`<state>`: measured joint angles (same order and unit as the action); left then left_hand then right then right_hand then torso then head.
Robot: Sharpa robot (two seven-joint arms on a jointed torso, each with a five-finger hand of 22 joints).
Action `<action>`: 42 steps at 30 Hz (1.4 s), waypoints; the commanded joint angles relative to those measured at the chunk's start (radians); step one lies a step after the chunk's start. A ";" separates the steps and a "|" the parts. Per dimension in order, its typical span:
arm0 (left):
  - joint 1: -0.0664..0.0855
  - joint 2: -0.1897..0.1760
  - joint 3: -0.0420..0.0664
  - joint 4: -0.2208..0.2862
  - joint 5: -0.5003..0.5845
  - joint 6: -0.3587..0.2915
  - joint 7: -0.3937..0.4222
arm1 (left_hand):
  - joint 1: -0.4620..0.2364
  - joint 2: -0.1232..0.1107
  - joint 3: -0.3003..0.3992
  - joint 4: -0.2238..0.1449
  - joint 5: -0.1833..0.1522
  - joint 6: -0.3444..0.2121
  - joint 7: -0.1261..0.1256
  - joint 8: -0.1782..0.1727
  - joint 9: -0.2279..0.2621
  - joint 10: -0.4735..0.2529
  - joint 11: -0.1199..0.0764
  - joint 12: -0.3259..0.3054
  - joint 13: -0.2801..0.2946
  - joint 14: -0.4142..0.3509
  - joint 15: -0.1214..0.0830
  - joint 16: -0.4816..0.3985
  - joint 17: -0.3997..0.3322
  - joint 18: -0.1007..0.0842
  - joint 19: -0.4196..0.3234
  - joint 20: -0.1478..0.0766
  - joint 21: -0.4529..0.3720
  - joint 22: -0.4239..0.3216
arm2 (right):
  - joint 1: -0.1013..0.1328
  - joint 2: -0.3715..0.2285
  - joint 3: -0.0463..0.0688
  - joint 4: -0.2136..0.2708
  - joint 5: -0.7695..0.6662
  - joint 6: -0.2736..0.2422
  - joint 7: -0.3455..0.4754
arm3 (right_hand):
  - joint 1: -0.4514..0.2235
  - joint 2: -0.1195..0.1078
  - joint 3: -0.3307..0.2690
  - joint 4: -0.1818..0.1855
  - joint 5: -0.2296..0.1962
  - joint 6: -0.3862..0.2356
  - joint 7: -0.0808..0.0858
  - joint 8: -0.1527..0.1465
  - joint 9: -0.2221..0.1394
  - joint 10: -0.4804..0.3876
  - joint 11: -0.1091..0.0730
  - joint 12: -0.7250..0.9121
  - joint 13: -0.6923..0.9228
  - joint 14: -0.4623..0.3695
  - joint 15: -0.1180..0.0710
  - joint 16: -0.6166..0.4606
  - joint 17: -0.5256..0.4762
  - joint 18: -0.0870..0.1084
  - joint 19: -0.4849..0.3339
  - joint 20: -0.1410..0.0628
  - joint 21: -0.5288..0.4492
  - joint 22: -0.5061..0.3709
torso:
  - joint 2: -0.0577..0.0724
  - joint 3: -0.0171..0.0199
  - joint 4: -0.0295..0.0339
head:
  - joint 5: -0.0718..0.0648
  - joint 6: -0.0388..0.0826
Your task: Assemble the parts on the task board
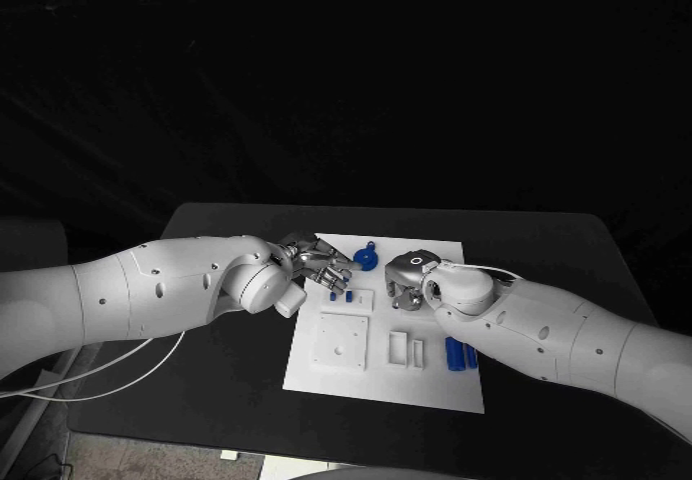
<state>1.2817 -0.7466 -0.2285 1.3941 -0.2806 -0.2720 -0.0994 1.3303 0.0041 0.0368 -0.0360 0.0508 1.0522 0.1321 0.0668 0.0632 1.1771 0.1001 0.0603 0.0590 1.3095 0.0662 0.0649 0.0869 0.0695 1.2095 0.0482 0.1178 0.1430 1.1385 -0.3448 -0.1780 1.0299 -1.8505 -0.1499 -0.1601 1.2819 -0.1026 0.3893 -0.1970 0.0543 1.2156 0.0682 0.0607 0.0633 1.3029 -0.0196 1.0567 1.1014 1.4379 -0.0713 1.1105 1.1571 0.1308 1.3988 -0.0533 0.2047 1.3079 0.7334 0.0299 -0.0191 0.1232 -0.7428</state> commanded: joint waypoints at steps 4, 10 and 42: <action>0.001 0.003 0.001 0.001 -0.007 0.022 -0.003 | -0.001 0.008 0.002 -0.003 -0.002 -0.008 0.002 -0.002 0.000 0.004 0.003 -0.002 -0.001 0.001 0.003 -0.001 0.002 0.003 -0.008 0.003 0.003 0.001 | -0.001 0.001 -0.010 -0.004 -0.024 0.018 -0.002 | 0.017 0.001 0.000 -0.015 -0.007 0.005 0.001 0.001 0.000 0.002 0.005 0.002 -0.001 0.000 0.003 0.001 -0.001 -0.005 0.001 -0.001 0.000 0.008 | 0.001 0.0004 -0.0007 | 0.001 -0.003; 0.001 0.003 0.001 0.001 -0.011 0.027 -0.005 | -0.002 0.008 0.002 -0.003 -0.003 -0.009 0.002 -0.003 0.000 0.002 0.003 -0.002 -0.001 0.000 0.004 -0.001 0.001 0.003 -0.008 0.003 0.004 0.001 | -0.001 0.001 -0.016 -0.007 -0.035 0.020 -0.001 | 0.021 0.003 0.000 -0.027 -0.007 0.010 0.002 0.001 0.000 0.002 0.006 0.001 -0.002 0.001 0.003 0.001 0.001 -0.002 -0.001 0.000 0.003 0.013 | 0.001 0.0016 -0.0002 | 0.000 -0.005; 0.001 0.000 0.001 0.002 -0.016 0.033 -0.008 | -0.001 0.007 0.002 -0.004 -0.003 -0.010 0.003 -0.002 0.000 0.001 0.003 -0.002 -0.001 -0.001 0.004 -0.001 0.001 0.003 -0.009 0.003 0.004 0.001 | -0.001 -0.030 -0.018 0.031 -0.035 0.052 0.010 | 0.025 -0.032 -0.032 -0.038 -0.007 -0.023 0.004 0.001 -0.001 -0.011 0.009 -0.014 -0.014 -0.009 0.008 -0.012 -0.008 0.006 -0.010 0.012 -0.002 0.012 | 0.000 0.0010 -0.0006 | 0.005 -0.011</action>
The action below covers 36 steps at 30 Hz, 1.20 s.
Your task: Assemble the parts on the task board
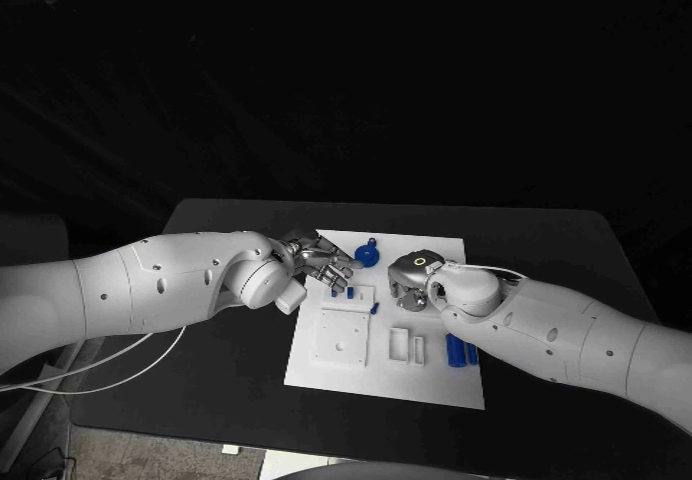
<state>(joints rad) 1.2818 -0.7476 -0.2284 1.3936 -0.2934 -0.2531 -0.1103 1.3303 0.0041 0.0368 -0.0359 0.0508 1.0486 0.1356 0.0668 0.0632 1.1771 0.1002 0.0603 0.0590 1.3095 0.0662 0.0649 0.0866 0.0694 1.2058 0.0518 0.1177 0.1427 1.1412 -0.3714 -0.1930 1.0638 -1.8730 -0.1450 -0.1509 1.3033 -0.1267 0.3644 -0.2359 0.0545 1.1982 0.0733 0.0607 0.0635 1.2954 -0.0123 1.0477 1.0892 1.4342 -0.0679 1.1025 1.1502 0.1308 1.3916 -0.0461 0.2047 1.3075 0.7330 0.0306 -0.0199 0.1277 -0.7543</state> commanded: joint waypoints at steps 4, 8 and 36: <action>0.001 0.001 0.001 0.003 -0.004 0.015 0.002 | -0.002 0.007 0.002 -0.004 -0.003 -0.008 0.000 -0.002 0.000 0.000 0.004 -0.002 -0.001 -0.002 0.004 -0.001 0.001 0.003 -0.006 0.000 0.003 0.001 | -0.004 0.000 -0.003 -0.006 -0.011 0.028 0.000 | 0.000 -0.003 -0.010 0.006 -0.007 -0.007 0.000 0.001 -0.001 -0.004 0.002 -0.003 -0.001 -0.005 0.004 -0.002 0.000 0.007 0.000 0.005 -0.002 0.011 | 0.000 0.0000 -0.0002 | -0.001 0.001; 0.001 0.002 0.001 0.003 -0.004 0.016 0.001 | -0.002 0.007 0.002 -0.004 -0.003 -0.008 0.000 -0.002 0.000 0.000 0.004 -0.002 -0.001 -0.002 0.004 -0.001 0.001 0.003 -0.006 0.000 0.003 0.001 | -0.004 -0.001 -0.003 -0.002 0.001 -0.013 0.003 | -0.008 -0.003 -0.014 0.013 -0.006 -0.005 0.002 0.001 -0.001 -0.003 0.002 -0.004 -0.003 -0.004 0.005 -0.002 0.000 0.006 0.002 0.004 -0.003 0.010 | 0.000 0.0005 -0.0004 | -0.001 0.003; 0.001 -0.004 0.001 0.002 -0.014 0.015 0.002 | -0.002 0.007 0.002 -0.004 -0.003 -0.008 0.000 -0.002 0.000 0.000 0.004 -0.002 -0.001 -0.002 0.004 -0.001 0.001 0.003 -0.006 0.000 0.003 0.001 | 0.014 -0.037 -0.001 0.153 0.054 -0.043 -0.047 | -0.050 -0.016 -0.092 0.108 0.002 -0.020 0.000 0.002 0.000 -0.001 0.002 0.006 -0.016 0.004 0.006 0.004 -0.007 -0.007 0.024 0.000 -0.026 -0.028 | 0.000 -0.0005 0.0010 | 0.003 0.005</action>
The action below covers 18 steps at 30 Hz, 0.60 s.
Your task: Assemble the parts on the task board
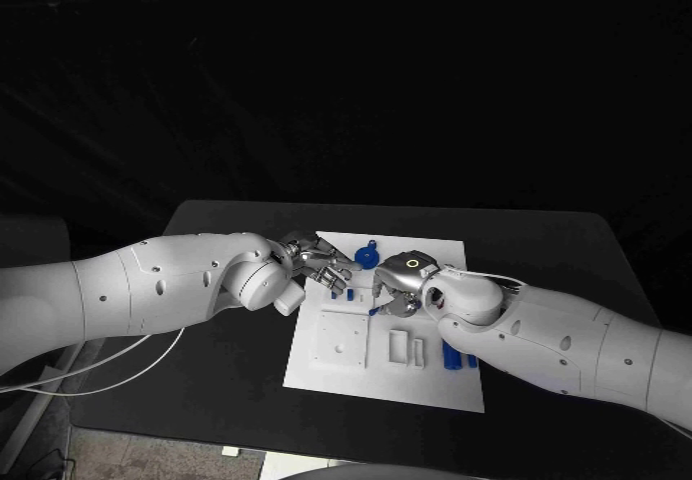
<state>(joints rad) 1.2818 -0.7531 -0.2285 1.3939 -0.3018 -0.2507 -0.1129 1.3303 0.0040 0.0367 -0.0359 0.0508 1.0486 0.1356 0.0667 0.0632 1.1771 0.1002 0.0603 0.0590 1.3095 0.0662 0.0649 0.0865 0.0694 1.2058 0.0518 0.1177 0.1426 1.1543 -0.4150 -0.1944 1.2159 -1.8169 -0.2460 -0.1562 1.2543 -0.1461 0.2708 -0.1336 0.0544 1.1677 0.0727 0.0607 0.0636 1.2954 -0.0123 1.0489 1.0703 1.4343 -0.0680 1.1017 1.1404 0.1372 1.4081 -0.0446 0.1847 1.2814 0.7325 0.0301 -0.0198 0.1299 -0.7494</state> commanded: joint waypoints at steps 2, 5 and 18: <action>0.001 0.001 0.001 0.002 -0.007 0.012 0.005 | -0.002 0.007 0.002 -0.004 -0.003 -0.009 0.000 -0.002 0.000 0.000 0.004 -0.002 -0.001 -0.002 0.004 -0.001 0.002 0.003 -0.006 0.000 0.003 0.001 | 0.001 0.012 0.000 -0.005 -0.002 0.077 -0.048 | -0.002 0.004 0.000 0.007 0.000 0.013 0.000 0.001 -0.001 -0.004 0.002 0.005 0.003 0.003 0.006 0.006 0.004 -0.013 0.007 -0.003 -0.006 -0.002 | 0.001 -0.0005 0.0005 | 0.001 0.000; 0.001 0.002 0.001 0.002 -0.008 0.012 0.006 | -0.002 0.007 0.002 -0.004 -0.003 -0.009 0.000 -0.002 0.000 0.000 0.004 -0.002 -0.001 -0.002 0.004 -0.001 0.002 0.003 -0.006 0.000 0.003 0.001 | 0.001 0.022 0.000 -0.018 -0.003 0.104 -0.054 | 0.002 0.009 0.004 0.005 -0.001 0.018 -0.001 0.001 -0.001 -0.011 0.001 0.001 0.001 -0.002 0.006 0.003 0.001 -0.016 0.003 -0.003 -0.008 -0.002 | 0.001 -0.0008 0.0007 | 0.003 -0.001; 0.001 0.007 0.001 -0.001 -0.009 0.012 0.006 | -0.002 0.006 0.003 -0.005 -0.002 -0.008 -0.001 -0.002 0.000 0.000 0.004 -0.002 -0.001 -0.001 0.004 -0.001 0.002 0.003 -0.006 0.000 0.004 0.002 | -0.008 0.072 0.000 -0.084 -0.022 0.121 -0.035 | 0.015 0.025 0.040 -0.046 -0.002 0.002 0.002 0.001 -0.001 -0.031 0.002 0.005 -0.045 -0.010 0.007 0.028 0.010 -0.011 0.002 -0.001 -0.008 0.003 | 0.001 0.0000 0.0027 | 0.005 -0.002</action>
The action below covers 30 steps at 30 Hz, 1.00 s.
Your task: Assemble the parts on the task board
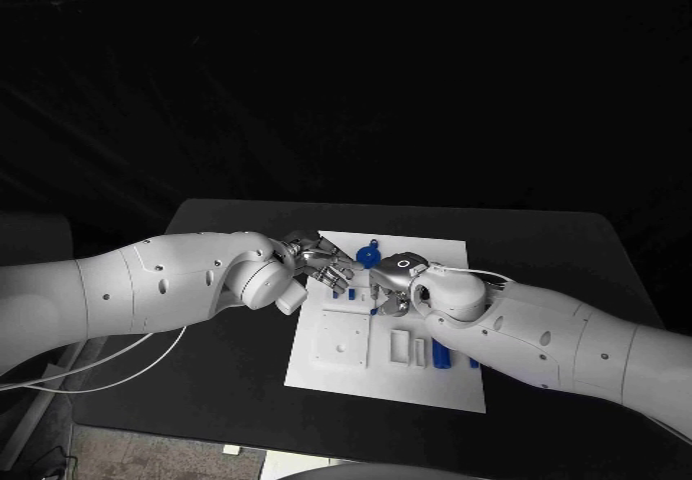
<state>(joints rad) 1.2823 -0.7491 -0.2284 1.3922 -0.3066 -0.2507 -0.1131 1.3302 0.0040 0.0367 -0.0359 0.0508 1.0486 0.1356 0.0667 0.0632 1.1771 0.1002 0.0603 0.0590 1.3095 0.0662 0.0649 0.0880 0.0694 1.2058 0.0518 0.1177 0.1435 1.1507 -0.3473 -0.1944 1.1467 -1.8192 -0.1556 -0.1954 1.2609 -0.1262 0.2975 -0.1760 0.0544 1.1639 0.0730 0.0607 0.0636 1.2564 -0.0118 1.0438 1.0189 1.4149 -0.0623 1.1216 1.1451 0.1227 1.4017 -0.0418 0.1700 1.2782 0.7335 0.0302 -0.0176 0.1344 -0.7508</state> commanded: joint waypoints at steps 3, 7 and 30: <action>0.001 0.003 0.001 0.001 -0.005 0.011 0.007 | -0.002 0.006 0.003 -0.006 -0.002 -0.008 -0.001 -0.002 0.000 0.000 0.004 -0.002 -0.001 -0.001 0.004 -0.001 0.001 0.003 -0.006 0.000 0.004 0.001 | -0.008 0.009 -0.001 -0.028 -0.023 0.026 0.011 | 0.012 0.008 0.032 -0.012 -0.001 0.013 0.003 0.001 -0.001 0.014 0.001 0.023 0.016 0.014 0.001 0.016 0.013 0.002 0.008 -0.007 0.014 0.016 | -0.001 -0.0002 -0.0016 | 0.003 -0.002; 0.001 0.004 0.001 0.000 -0.007 0.011 0.007 | -0.002 0.006 0.003 -0.006 -0.002 -0.008 -0.001 -0.002 0.000 0.000 0.004 -0.002 -0.001 -0.001 0.004 -0.001 0.001 0.003 -0.006 0.000 0.004 0.001 | -0.014 0.017 -0.001 -0.041 -0.025 0.020 0.018 | 0.008 0.012 0.055 -0.022 -0.001 0.023 0.003 0.001 -0.001 0.020 0.002 0.032 0.022 0.017 0.001 0.020 0.018 0.003 0.007 -0.009 0.022 0.028 | 0.000 0.0001 -0.0018 | 0.004 -0.003; 0.002 0.008 0.001 0.001 -0.010 0.011 0.006 | -0.002 0.006 0.003 -0.006 -0.002 -0.008 -0.001 -0.002 0.000 0.000 0.004 -0.002 -0.001 -0.001 0.004 -0.001 0.001 0.003 -0.006 0.000 0.004 0.001 | -0.038 0.051 -0.004 -0.081 -0.028 0.025 0.037 | -0.023 0.061 0.097 -0.007 -0.006 0.044 -0.005 0.001 -0.001 0.019 -0.005 0.034 0.024 0.018 -0.005 0.018 0.021 0.000 0.003 -0.012 0.025 0.038 | 0.002 0.0007 -0.0008 | 0.006 -0.010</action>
<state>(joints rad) 1.2834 -0.7444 -0.2280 1.3914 -0.3127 -0.2507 -0.1130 1.3302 0.0041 0.0367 -0.0359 0.0508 1.0486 0.1356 0.0667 0.0632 1.1771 0.1001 0.0603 0.0590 1.3095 0.0663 0.0649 0.0876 0.0694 1.2058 0.0518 0.1177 0.1432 1.1171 -0.2993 -0.1963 1.0679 -1.8350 -0.1485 -0.1713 1.2399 -0.0737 0.3901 -0.1808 0.0544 1.2168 0.0674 0.0638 0.0645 1.2724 -0.0143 1.0762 1.0441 1.4311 -0.0643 1.1364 1.1651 0.1228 1.4062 -0.0463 0.1915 1.3080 0.7351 0.0309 -0.0185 0.1414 -0.7593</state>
